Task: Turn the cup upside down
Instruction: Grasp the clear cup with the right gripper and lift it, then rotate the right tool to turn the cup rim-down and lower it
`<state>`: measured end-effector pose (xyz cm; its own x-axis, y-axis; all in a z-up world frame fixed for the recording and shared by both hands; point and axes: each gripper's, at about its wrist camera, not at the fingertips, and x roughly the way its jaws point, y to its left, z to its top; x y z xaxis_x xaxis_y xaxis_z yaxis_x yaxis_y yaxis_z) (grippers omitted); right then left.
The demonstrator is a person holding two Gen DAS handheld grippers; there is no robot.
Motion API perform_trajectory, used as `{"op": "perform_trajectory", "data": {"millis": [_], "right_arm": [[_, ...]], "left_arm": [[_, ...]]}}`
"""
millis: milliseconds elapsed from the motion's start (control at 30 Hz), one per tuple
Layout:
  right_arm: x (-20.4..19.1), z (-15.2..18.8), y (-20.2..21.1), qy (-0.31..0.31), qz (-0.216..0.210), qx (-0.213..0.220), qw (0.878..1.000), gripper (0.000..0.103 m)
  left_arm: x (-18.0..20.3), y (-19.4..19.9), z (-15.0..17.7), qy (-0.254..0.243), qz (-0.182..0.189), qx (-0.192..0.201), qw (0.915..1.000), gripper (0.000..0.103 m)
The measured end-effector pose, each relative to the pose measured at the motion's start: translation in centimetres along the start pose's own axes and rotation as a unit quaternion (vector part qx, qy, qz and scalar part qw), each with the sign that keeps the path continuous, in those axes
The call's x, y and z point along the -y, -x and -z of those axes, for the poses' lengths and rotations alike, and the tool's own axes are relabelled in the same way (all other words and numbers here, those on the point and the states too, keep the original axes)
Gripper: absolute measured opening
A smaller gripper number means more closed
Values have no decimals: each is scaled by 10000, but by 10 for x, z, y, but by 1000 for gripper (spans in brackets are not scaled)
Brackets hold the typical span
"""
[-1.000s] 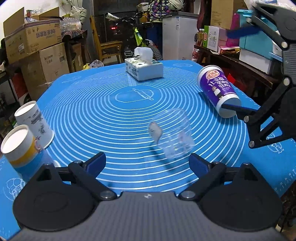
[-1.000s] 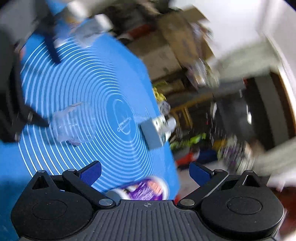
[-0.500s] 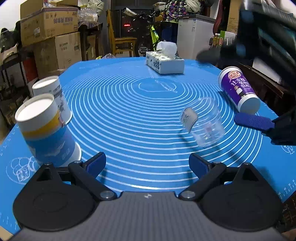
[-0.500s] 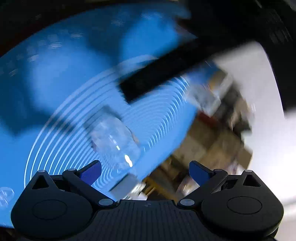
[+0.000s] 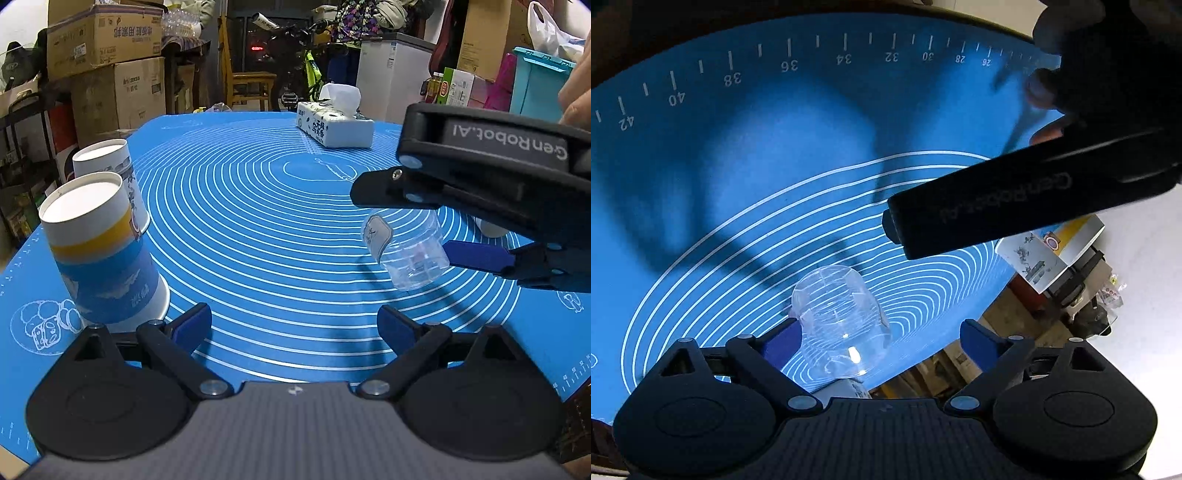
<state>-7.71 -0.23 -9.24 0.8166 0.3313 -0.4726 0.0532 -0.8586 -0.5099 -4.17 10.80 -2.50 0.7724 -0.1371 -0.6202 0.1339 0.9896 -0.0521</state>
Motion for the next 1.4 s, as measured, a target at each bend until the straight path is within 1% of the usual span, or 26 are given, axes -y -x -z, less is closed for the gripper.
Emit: {"op": "perform_trajectory", "data": {"millis": [67,200,300,333,400,433,667,733,800,867,933,1000,1067,1100,1133,1167,1200,1267,1300,1333,1367,1400], "right_arm": [[-1,1,-1,41,-58,1,10000,91],[-2,6,4,150,-214,-7,9997,78],[-7,3,3,256,-297,11,9992,74],[-8,3,3,250,-357,3,9990,70],[-11,3,4,226,-486,-20,9986,64],[-13,4,3,225,-480,-32,9986,57],[-13,7,-1,152,-480,10,9987,57],[-12,9,-2,46,-476,1,9989,56],[-6,11,-2,-248,-488,-17,9985,56],[2,16,-4,-691,-539,-25,9961,56],[14,23,-4,-1264,-585,-11,9903,56],[26,35,-3,-1926,-614,13,9794,56],[40,50,-3,-2733,-680,27,9595,56],[45,59,-4,-3131,-700,28,9471,56],[51,69,-5,-3537,-717,54,9326,56],[55,78,-4,-3965,-743,94,9150,56],[60,89,-5,-4432,-780,129,8929,56],[66,109,-7,-5133,-780,175,8545,56],[67,119,-10,-5486,-803,214,8319,56],[67,131,-12,-5922,-817,268,8012,56],[66,140,-14,-6278,-827,330,7732,56],[64,149,-15,-6661,-852,418,7398,56]], "left_arm": [[0,0,0,4,-14,-16,10000,95],[-1,-1,-1,62,6,-36,10000,96],[-1,-1,-1,59,0,-40,10000,96],[-1,-1,-1,59,6,-46,10000,96],[-1,-2,-1,57,7,-56,10000,96],[-1,-2,-1,57,6,-62,10000,96],[-2,-4,-2,60,-7,-83,9999,96],[-2,-4,-2,65,-1,-84,9999,96],[-2,-4,-2,75,4,-85,9999,96],[-4,-4,-2,103,17,-86,9999,96],[-5,-4,-3,137,27,-89,9999,95],[-6,-3,-4,175,36,-79,9998,95],[-8,-2,-5,222,22,-45,9997,95],[-9,-1,-6,249,13,-30,9997,95],[-9,-1,-6,285,6,-15,9996,95],[-10,0,-6,312,6,-1,9995,95],[-10,1,-6,335,4,14,9994,95],[-10,2,-7,339,-14,53,9994,95],[-9,3,-7,331,-35,88,9994,96],[-9,3,-8,327,-58,120,9994,95],[-8,4,-9,325,-72,145,9993,95],[-7,4,-10,325,-83,173,9993,95]]}}
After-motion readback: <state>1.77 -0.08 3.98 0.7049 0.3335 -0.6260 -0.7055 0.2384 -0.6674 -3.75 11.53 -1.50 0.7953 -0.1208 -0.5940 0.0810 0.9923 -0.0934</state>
